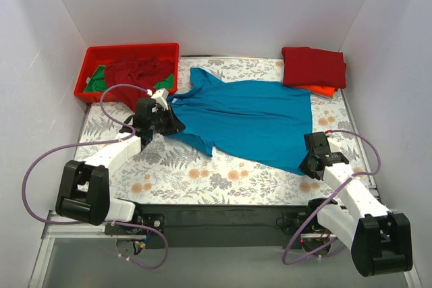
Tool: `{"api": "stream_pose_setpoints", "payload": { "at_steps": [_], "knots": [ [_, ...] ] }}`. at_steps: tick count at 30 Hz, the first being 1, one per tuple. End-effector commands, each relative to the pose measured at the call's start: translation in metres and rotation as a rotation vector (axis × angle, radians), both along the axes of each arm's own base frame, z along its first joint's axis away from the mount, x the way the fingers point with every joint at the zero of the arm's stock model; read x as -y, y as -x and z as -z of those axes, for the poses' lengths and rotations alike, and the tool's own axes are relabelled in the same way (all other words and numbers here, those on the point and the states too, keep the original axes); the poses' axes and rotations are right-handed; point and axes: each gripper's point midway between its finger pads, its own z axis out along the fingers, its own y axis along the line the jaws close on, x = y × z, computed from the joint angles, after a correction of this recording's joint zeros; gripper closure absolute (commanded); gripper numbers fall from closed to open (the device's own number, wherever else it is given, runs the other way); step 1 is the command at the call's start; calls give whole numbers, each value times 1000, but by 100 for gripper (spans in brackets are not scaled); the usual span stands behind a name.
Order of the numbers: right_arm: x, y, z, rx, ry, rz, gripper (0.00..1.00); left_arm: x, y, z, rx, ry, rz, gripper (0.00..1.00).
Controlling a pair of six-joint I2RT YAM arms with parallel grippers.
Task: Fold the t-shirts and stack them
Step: Flatten the tshirt out
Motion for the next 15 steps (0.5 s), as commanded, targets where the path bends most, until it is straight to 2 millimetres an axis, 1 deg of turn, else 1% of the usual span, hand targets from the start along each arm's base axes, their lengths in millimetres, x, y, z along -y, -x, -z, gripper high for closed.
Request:
{"api": "stream_pose_setpoints", "payload": {
  "at_steps": [1,2,3,5,6,7,9,11,13,14,15],
  "knots": [
    [-4,-5,-16,73,-21,-24,99,-6,0,-22,70,-2,-22,100],
    [-7,-12,-29,129,-37,-36,99,-8,0,-25,79,-2,-32,100],
    [-9,-16,-36,154,-43,-53,99,-9,1,-31,97,2,-39,100],
    [-13,-22,-51,197,-57,-84,99,-12,2,-34,107,0,-56,100],
    [-15,-27,-62,219,-60,-96,99,-12,3,-36,111,3,-58,100],
    [-17,-28,-66,221,-65,-117,99,-12,4,-41,122,10,-60,100],
    [-19,-30,-70,211,-67,-140,99,-12,7,-44,122,23,-65,100],
    [-20,-28,-67,179,-61,-170,99,-15,9,-52,140,29,-89,100],
    [-20,-24,-66,161,-59,-185,99,-23,11,-53,135,7,-132,100],
    [-23,-25,-68,163,-63,-207,99,-26,14,-59,143,7,-149,100],
    [-25,-25,-70,171,-70,-219,99,-27,16,-61,144,4,-162,100]
  ]
}}
